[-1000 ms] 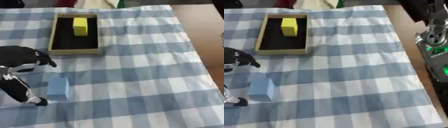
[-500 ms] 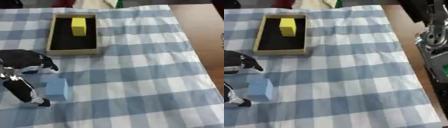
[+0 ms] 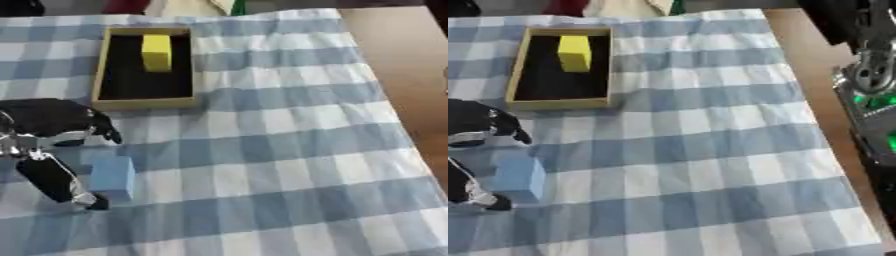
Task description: Pick up objects on the table and place them in the box.
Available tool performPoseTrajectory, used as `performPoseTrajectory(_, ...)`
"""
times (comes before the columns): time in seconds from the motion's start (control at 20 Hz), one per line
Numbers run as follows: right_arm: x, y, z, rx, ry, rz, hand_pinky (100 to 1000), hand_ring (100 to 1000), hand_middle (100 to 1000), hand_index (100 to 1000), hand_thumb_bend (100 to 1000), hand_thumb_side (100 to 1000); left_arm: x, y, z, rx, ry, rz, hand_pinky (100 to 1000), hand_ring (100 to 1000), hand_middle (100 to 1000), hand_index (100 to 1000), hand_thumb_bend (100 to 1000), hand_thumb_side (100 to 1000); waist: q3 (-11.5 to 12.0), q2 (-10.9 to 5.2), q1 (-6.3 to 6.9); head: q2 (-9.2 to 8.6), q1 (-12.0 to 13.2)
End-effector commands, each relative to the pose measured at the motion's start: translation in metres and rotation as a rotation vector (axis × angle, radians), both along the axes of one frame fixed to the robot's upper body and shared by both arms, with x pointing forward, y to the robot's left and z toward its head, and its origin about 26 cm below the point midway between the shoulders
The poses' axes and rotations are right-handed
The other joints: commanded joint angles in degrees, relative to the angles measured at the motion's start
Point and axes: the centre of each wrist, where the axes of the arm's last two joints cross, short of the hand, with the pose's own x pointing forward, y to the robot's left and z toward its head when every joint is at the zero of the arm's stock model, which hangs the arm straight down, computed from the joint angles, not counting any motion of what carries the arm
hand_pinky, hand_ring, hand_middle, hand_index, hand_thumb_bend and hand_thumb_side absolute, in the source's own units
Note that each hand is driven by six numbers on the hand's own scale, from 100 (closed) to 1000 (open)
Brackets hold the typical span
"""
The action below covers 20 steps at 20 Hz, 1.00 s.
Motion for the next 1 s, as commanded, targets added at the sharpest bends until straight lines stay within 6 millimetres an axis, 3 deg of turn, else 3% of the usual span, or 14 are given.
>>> performPoseTrajectory(0.05, -0.006, -0.002, 0.009, -0.011, -0.031, -0.005, 869, 779, 617, 670, 100, 765, -0.001, -0.001, 0.009, -0.005, -0.042, -0.005, 868, 834, 686, 827, 629, 594, -0.1, -1.06, -0.01, -0.6, 0.2)
performPoseTrajectory(0.4, -0.006, -0.001, 0.009, -0.015, -0.023, -0.002, 869, 779, 617, 670, 100, 771, 0.0, -0.003, 0.008, -0.022, -0.065, -0.012, 851, 808, 658, 807, 606, 581, -0.2, -1.05, -0.02, -0.67, 0.2)
performPoseTrajectory(0.45, -0.006, -0.001, 0.009, -0.015, -0.023, -0.002, 869, 780, 617, 670, 100, 774, 0.0, -0.003, 0.008, -0.025, -0.066, -0.013, 809, 733, 565, 730, 499, 549, -0.2, -1.05, -0.03, -0.66, 0.2)
performPoseTrajectory(0.75, -0.006, -0.002, 0.009, -0.014, -0.019, -0.007, 870, 780, 617, 671, 100, 779, -0.007, -0.006, 0.015, -0.096, -0.094, -0.032, 726, 622, 464, 602, 450, 535, 0.0, -1.13, -0.03, -0.59, 0.2)
performPoseTrajectory(1.0, -0.006, -0.002, 0.009, -0.015, -0.018, -0.01, 870, 781, 617, 671, 100, 781, -0.015, -0.007, 0.024, -0.132, -0.15, -0.051, 682, 584, 427, 554, 417, 496, 0.2, -1.28, -0.09, -0.72, 0.1)
